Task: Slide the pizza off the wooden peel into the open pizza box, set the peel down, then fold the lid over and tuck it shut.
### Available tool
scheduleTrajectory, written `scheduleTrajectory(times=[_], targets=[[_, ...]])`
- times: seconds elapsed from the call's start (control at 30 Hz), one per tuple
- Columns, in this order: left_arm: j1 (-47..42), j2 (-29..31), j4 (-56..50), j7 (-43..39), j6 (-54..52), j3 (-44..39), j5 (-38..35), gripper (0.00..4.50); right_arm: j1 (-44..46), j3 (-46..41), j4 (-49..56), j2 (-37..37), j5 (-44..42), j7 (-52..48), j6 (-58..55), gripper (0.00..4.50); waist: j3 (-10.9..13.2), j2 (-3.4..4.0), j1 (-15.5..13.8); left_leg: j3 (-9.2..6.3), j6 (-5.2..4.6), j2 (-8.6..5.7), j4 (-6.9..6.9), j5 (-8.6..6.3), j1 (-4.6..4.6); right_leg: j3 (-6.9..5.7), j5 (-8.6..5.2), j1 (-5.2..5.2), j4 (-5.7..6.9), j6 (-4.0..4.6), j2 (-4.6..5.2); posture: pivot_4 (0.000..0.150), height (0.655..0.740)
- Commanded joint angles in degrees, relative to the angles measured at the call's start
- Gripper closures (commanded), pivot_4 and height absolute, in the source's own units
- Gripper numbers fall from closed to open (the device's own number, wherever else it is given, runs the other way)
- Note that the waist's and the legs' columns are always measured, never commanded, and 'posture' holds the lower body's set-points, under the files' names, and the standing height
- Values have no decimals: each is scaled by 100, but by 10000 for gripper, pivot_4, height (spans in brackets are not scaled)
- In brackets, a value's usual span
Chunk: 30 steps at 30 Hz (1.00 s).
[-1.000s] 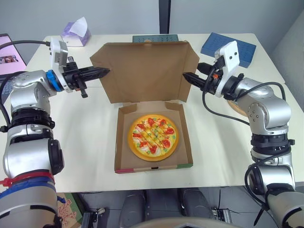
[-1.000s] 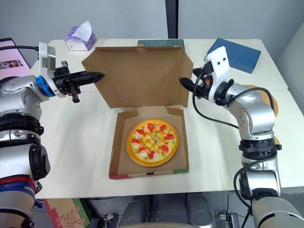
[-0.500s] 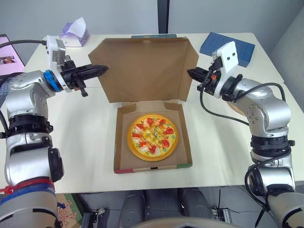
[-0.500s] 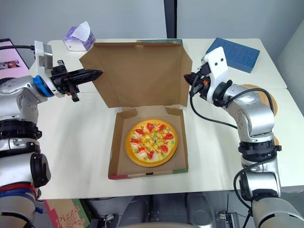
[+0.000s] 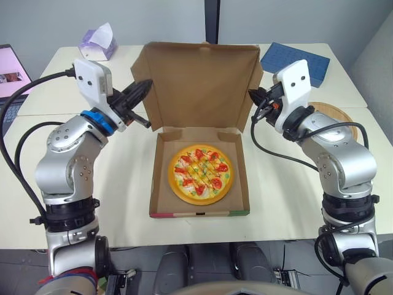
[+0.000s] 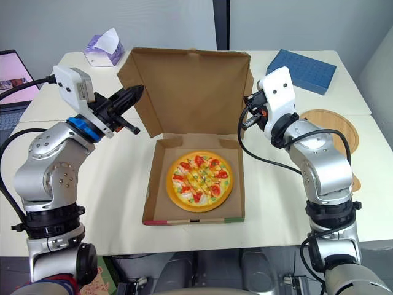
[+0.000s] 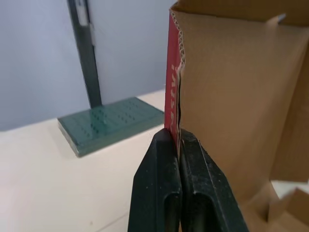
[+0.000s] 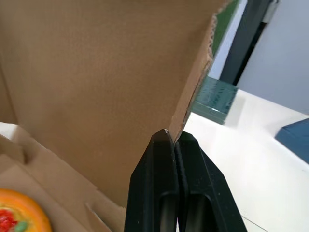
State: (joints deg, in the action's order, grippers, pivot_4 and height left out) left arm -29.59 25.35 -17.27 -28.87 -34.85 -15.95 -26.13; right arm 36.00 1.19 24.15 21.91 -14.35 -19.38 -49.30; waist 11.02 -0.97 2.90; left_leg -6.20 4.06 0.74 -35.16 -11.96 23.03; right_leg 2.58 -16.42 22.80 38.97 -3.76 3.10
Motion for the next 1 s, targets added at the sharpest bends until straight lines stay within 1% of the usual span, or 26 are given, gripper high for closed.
scheduleTrajectory(times=[0.03,0.13,0.23,0.43,0.7,0.83,0.9,1.0], targets=[[57,-294,-1032,610,-293,227,-196,45000,8,110,443,-117,-25,78,2,44641,0,0,1,0,0,0,0,0,0,0,0,0,-1,0,0,1500,7400],[130,-476,-1488,917,-474,325,-269,45000,-35,114,599,-129,-96,87,-84,44641,0,0,-4,0,0,0,0,0,0,0,0,0,0,0,0,1500,7400],[324,-559,-1799,1001,-543,362,-373,45000,-74,48,771,-97,-220,9,-151,44641,0,0,4,2,0,0,0,0,-1,1,0,-1,-1,0,-1,1500,7400],[1123,-717,-2186,1018,-284,311,-480,45000,-399,-128,1149,-11,-525,-182,-310,44641,-1,-1,-17,1,0,-1,0,0,-4,0,0,-10,-7,1,-1,1500,7400],[1887,-925,-2359,1013,310,235,-505,45000,-925,-111,1522,5,-634,-207,-217,44641,-5,-6,-105,-1,0,-1,-1,0,-19,-3,-1,-37,-23,1,-1,1500,7400],[2337,-1091,-2485,1002,614,408,-447,45000,-1194,-179,1613,100,-700,-325,-17,44641,-6,-7,-106,-1,0,-1,0,-1,-22,-3,-1,-43,-31,2,-1,1500,7400],[2372,-1113,-2451,1015,724,465,-413,45000,-1236,-191,1596,120,-694,-341,55,44641,-5,-7,-110,-2,0,-1,0,-1,-22,-4,-1,-46,-36,2,-1,1500,7400],[2158,-1087,-2205,1028,896,504,-283,45000,-1206,-219,1502,103,-633,-290,143,44641,-6,-8,-111,-3,0,-1,-1,0,-25,-5,-1,-49,-37,2,-1,1500,7400]])
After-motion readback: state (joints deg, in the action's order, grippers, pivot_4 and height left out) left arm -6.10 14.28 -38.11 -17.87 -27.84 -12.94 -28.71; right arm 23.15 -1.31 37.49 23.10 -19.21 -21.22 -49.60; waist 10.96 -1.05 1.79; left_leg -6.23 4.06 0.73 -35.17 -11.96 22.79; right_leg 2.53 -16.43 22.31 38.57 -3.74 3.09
